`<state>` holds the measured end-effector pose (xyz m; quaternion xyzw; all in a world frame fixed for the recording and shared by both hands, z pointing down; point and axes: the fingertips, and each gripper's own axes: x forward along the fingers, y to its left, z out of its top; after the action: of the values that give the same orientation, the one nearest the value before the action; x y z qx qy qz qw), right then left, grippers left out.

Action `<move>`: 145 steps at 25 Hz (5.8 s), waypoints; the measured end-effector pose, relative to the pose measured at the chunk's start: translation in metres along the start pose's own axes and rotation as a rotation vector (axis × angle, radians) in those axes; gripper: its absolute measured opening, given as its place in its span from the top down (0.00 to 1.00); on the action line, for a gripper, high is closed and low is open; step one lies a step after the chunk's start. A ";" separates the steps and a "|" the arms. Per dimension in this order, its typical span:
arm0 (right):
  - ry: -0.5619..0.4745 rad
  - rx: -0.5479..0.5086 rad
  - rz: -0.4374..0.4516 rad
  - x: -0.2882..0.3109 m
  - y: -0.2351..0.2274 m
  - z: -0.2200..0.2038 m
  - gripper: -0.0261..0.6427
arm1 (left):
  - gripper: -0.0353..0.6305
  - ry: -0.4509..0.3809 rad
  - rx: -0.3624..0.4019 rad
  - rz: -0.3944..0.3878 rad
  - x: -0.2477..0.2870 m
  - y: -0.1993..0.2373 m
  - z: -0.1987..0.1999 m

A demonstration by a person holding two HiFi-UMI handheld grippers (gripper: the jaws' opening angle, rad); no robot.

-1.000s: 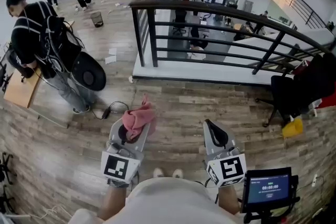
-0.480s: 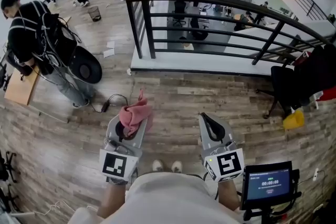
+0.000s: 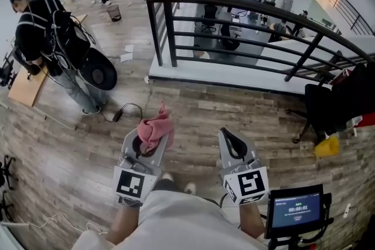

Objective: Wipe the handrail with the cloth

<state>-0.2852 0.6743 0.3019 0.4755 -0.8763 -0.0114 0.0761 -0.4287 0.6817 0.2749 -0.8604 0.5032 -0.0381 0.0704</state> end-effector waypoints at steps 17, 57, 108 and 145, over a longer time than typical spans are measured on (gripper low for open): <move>0.079 0.073 -0.001 0.072 -0.022 -0.025 0.96 | 0.76 0.017 -0.011 -0.013 0.054 0.040 -0.033; 0.043 0.116 -0.009 0.308 -0.079 -0.010 0.96 | 0.76 0.094 -0.024 -0.027 0.217 0.223 -0.086; 0.150 -0.007 0.073 0.623 -0.295 -0.099 0.96 | 0.76 0.303 -0.164 0.056 0.590 0.343 -0.270; 0.234 0.121 0.047 0.694 -0.308 -0.145 0.96 | 0.76 0.539 -0.230 0.246 0.681 0.414 -0.426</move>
<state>-0.3801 -0.0668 0.5016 0.4566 -0.8714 0.0989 0.1494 -0.5090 -0.1476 0.6256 -0.7544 0.6050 -0.1987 -0.1591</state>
